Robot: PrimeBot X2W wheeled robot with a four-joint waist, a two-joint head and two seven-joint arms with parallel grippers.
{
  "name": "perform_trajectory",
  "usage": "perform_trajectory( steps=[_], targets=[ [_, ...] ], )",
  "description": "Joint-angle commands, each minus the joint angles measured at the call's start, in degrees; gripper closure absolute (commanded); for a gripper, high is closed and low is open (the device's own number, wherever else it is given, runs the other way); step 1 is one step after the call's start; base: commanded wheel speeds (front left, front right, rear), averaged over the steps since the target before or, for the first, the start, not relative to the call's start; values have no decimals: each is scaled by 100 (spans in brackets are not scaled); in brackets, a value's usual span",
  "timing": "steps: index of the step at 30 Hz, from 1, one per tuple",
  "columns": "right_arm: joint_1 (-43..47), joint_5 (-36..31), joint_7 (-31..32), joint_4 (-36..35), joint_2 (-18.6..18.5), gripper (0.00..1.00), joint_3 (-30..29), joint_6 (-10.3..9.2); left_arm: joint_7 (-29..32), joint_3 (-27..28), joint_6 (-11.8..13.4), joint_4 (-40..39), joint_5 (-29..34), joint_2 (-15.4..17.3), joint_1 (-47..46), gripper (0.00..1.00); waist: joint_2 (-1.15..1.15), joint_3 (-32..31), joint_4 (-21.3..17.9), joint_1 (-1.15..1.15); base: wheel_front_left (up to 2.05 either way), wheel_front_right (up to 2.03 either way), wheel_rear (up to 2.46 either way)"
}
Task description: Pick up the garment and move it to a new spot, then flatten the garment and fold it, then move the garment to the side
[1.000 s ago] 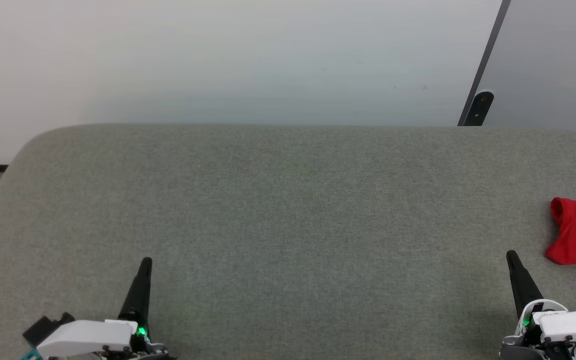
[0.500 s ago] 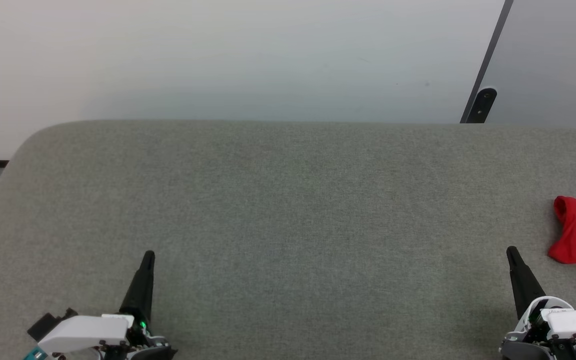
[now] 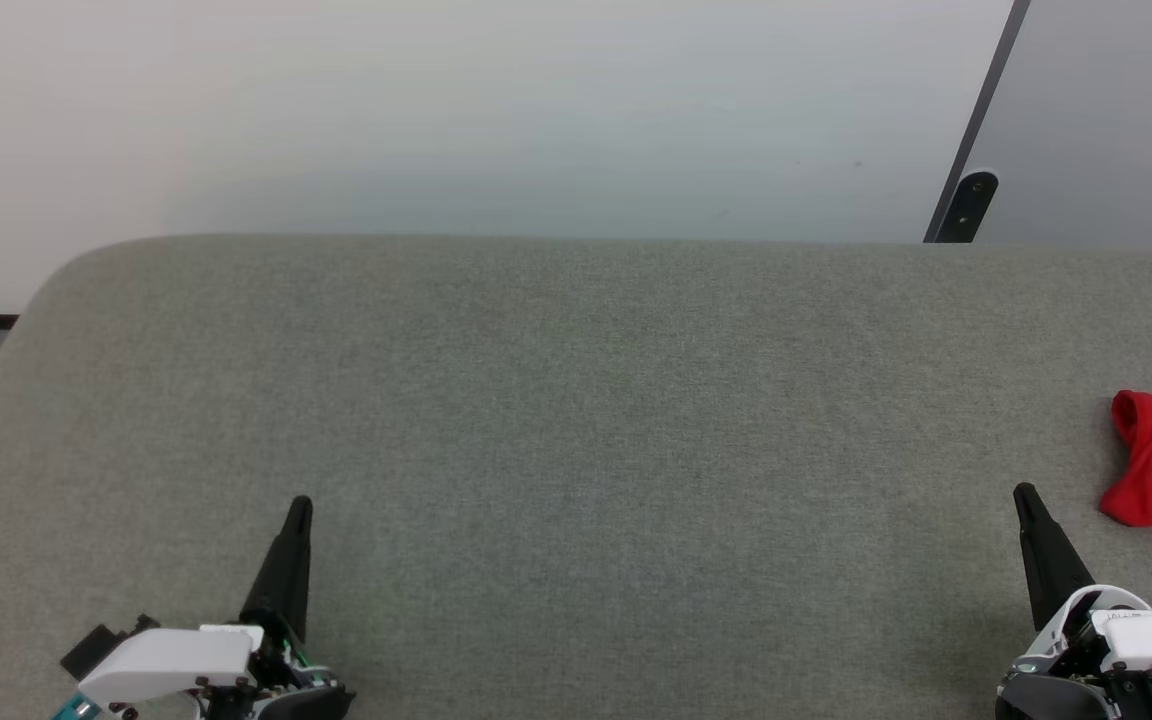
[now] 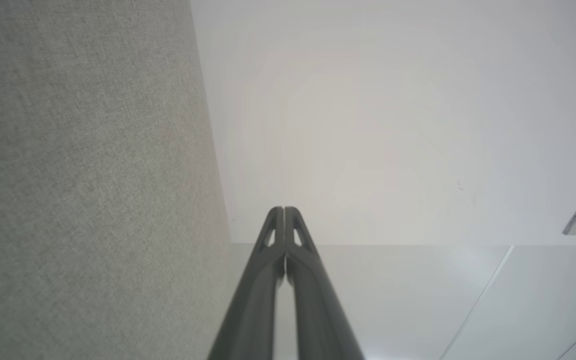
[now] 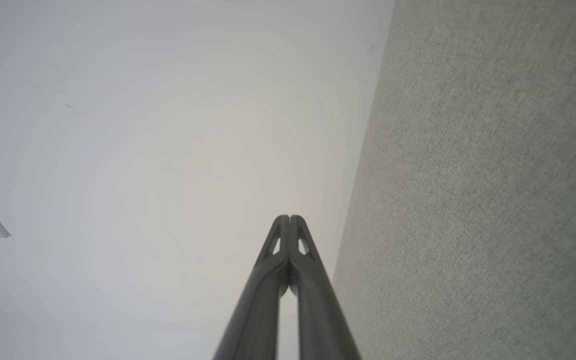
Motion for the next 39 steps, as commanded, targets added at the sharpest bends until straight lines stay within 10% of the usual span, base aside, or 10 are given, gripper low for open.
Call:
perform_trajectory(
  steps=[1, 39],
  targets=[
    [-12, 20, 16, -14, 20, 100, -5, -4, 14, 16, -18, 7, -16, -4, -63, 100, 0, 0, 0, 0, 0, 0, 0],
    [-12, 21, 14, -14, 20, 100, -2, -4, 12, 15, -18, 7, -18, -4, -62, 100, 0, 0, 0, 0, 0, 0, 0]
  ],
)
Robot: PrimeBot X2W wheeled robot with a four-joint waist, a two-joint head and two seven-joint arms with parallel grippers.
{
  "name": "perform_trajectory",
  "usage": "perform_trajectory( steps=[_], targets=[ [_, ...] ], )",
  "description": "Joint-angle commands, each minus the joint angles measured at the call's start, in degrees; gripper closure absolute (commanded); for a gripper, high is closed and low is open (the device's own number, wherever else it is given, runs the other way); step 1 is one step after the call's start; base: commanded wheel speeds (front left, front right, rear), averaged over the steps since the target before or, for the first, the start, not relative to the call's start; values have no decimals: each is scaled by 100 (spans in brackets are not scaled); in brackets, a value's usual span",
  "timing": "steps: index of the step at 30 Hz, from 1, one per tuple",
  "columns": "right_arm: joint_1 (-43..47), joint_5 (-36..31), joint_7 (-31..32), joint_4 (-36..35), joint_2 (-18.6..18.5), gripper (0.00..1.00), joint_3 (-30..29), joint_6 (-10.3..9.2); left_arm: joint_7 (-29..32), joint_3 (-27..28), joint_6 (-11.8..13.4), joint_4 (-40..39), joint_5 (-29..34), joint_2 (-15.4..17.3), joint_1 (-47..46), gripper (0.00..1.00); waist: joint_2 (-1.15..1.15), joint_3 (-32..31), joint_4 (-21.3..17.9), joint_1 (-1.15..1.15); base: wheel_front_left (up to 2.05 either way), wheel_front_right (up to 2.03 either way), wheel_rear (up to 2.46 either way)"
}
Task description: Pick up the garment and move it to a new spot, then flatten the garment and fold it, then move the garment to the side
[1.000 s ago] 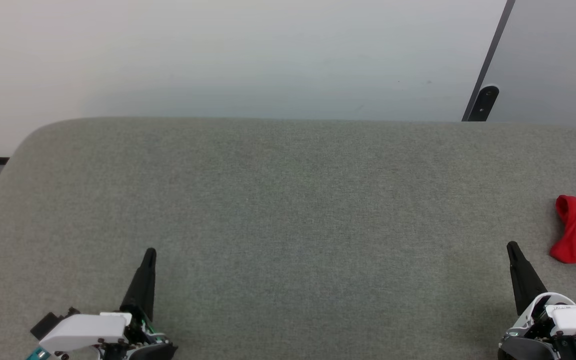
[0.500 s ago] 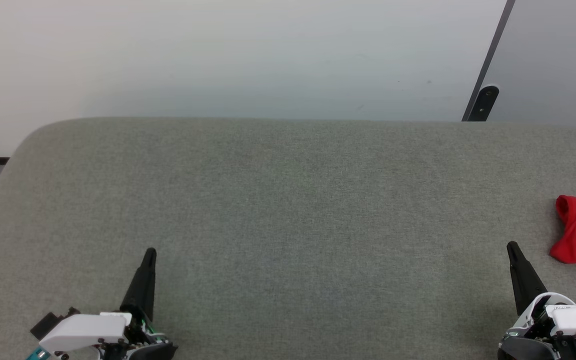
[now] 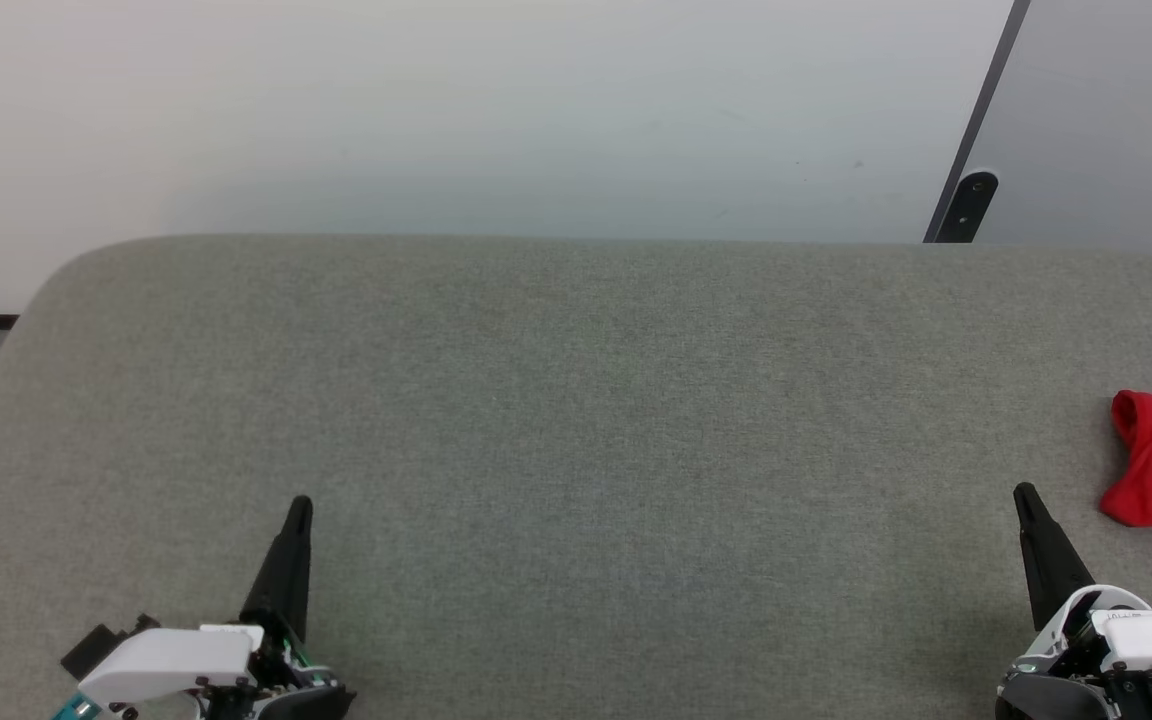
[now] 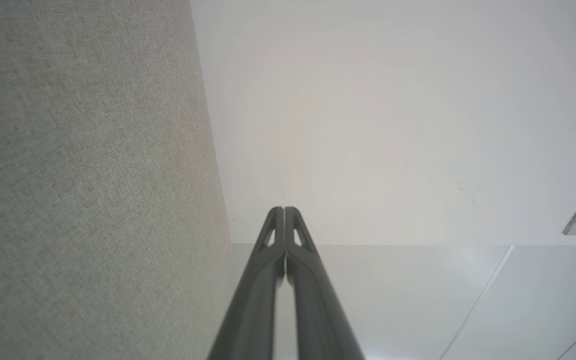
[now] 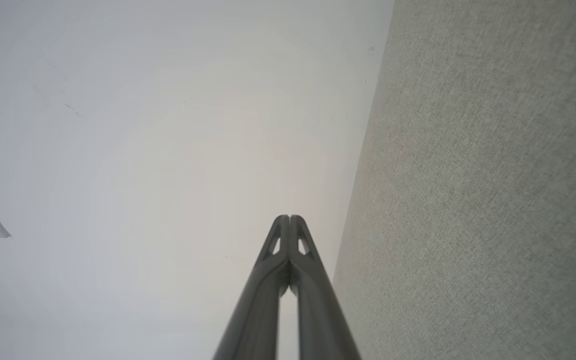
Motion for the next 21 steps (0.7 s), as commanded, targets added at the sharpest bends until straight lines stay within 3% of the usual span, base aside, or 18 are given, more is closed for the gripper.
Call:
perform_trajectory(
  steps=[1, 21],
  targets=[
    [-12, 21, 14, -14, 20, 100, -1, -4, 12, 16, -18, 7, -18, -4, -61, 100, 0, 0, 0, 0, 0, 0, 0],
    [-12, 22, 14, -14, 20, 100, 0, -4, 11, 15, -18, 7, -19, -4, -61, 100, 0, 0, 0, 0, 0, 0, 0]
  ],
)
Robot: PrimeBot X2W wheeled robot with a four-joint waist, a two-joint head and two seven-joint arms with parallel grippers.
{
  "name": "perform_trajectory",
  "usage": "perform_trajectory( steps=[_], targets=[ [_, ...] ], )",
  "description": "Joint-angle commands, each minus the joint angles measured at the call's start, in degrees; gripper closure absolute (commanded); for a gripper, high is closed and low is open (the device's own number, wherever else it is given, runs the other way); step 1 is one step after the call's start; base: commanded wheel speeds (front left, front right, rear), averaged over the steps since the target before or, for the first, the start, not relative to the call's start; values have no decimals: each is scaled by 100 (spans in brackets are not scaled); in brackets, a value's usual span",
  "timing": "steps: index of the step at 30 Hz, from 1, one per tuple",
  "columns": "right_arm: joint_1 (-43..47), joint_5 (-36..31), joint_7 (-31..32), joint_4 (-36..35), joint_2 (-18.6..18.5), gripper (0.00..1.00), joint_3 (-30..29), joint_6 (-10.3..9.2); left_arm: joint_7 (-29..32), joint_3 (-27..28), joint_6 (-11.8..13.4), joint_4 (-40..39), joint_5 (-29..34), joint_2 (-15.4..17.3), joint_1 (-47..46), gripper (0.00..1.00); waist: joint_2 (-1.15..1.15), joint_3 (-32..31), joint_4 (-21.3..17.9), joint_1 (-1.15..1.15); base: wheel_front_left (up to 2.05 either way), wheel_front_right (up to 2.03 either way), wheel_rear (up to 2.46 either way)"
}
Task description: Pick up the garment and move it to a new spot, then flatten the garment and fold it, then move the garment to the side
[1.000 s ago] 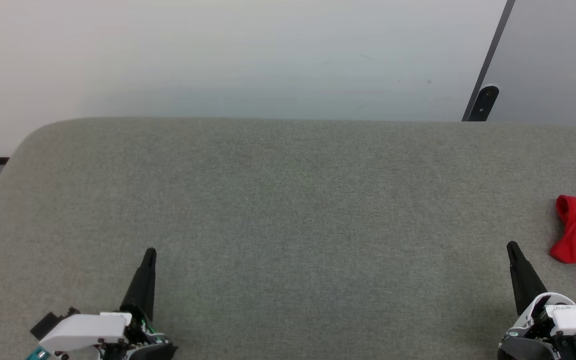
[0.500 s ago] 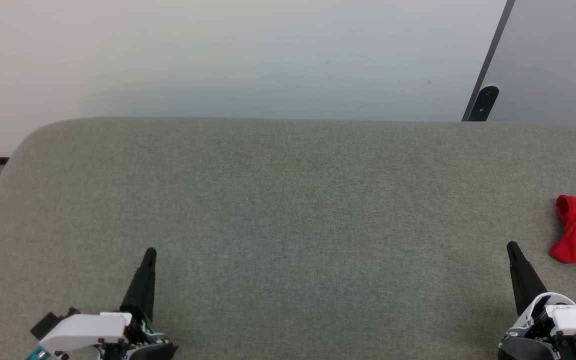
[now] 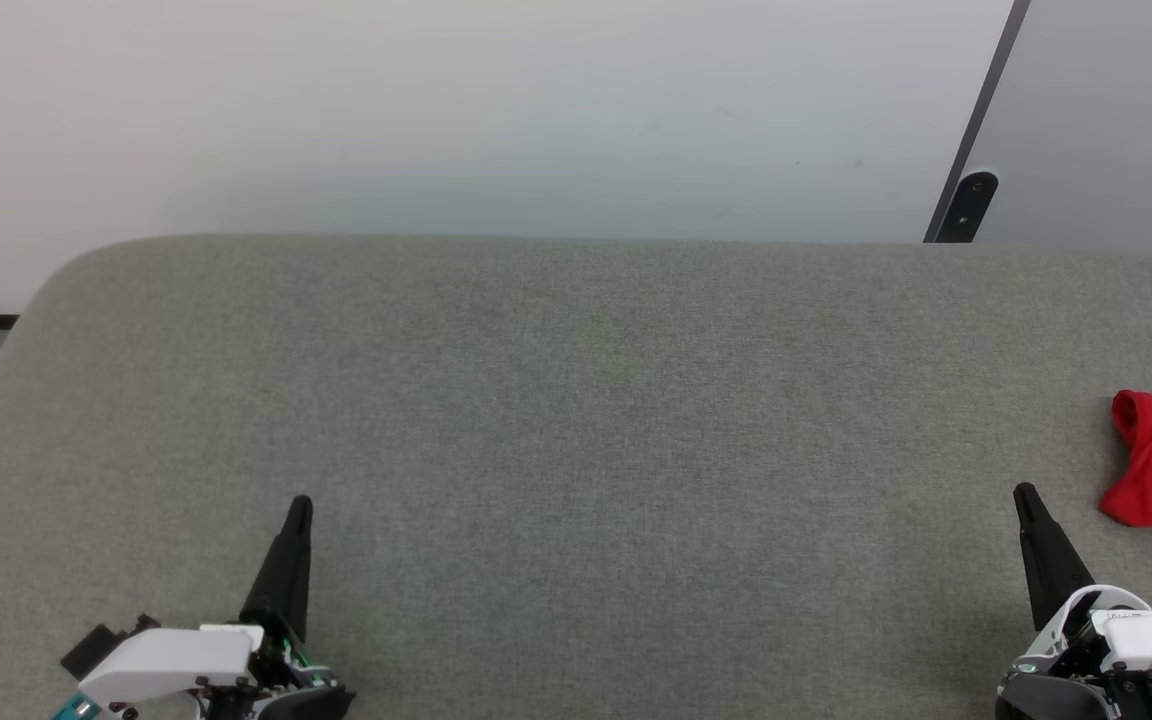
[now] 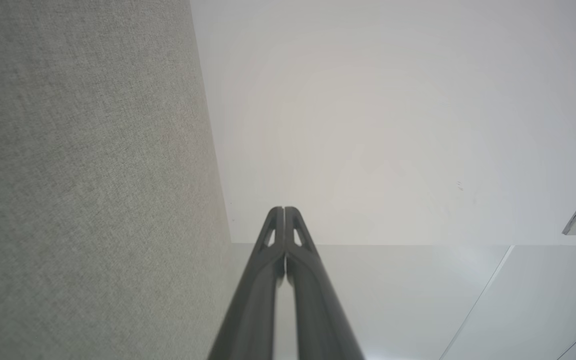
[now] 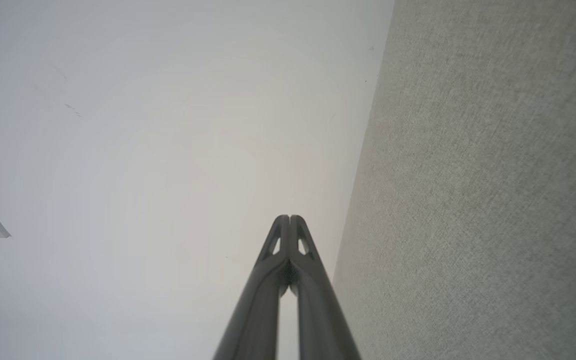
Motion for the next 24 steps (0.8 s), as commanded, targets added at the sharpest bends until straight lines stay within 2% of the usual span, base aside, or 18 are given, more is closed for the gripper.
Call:
perform_trajectory(
  steps=[1, 24],
  targets=[
    [-12, 21, 14, -14, 20, 100, 0, -4, 11, 15, -18, 7, -19, -4, -60, 100, 0, 0, 0, 0, 0, 0, 0],
    [-12, 22, 13, -14, 19, 100, 1, -4, 10, 15, -18, 6, -19, -3, -59, 100, 0, 0, 0, 0, 0, 0, 0]
  ],
)
